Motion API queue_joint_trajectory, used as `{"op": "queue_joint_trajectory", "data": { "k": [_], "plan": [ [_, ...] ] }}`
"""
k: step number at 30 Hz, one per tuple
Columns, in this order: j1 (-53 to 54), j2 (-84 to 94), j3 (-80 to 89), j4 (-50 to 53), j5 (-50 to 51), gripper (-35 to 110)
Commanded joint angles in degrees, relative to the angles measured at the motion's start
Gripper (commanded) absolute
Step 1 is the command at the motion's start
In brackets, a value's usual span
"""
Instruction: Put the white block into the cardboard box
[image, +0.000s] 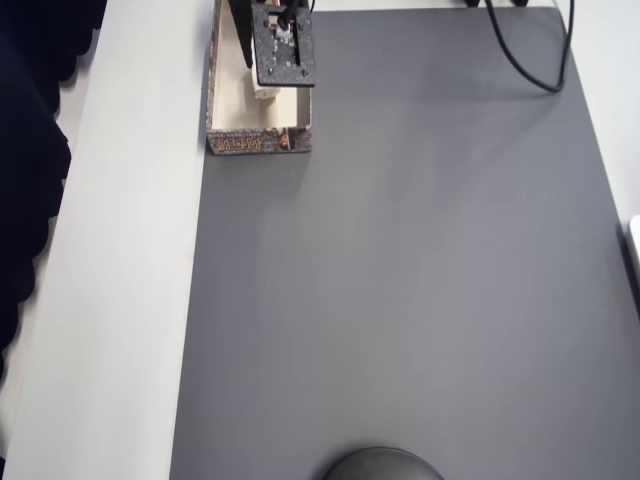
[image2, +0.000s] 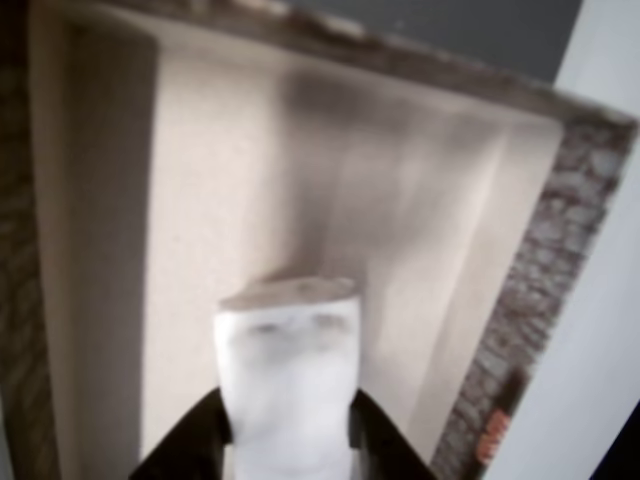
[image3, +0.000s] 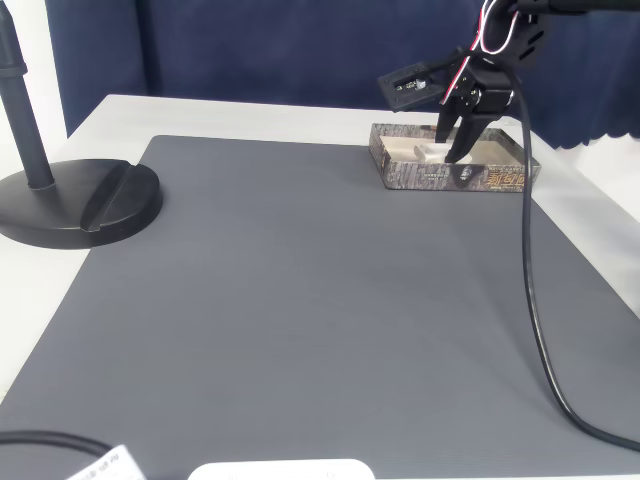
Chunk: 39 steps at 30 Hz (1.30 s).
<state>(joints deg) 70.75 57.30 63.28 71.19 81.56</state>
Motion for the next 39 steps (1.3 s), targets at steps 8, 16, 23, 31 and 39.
{"op": "queue_joint_trajectory", "data": {
  "k": [8, 16, 23, 31, 39],
  "plan": [
    [0.6, 1.8, -3.3, -0.9, -0.4, 24],
    [0.4, 2.3, -4.8, -2.8, 1.1, 32],
    [0.1, 3.6, -9.2, -0.2, 1.4, 32],
    [-1.3, 4.7, -10.6, 7.1, -3.2, 27],
    [-4.7, 10.0, -11.8, 13.2, -9.7, 20]
  ]
}}
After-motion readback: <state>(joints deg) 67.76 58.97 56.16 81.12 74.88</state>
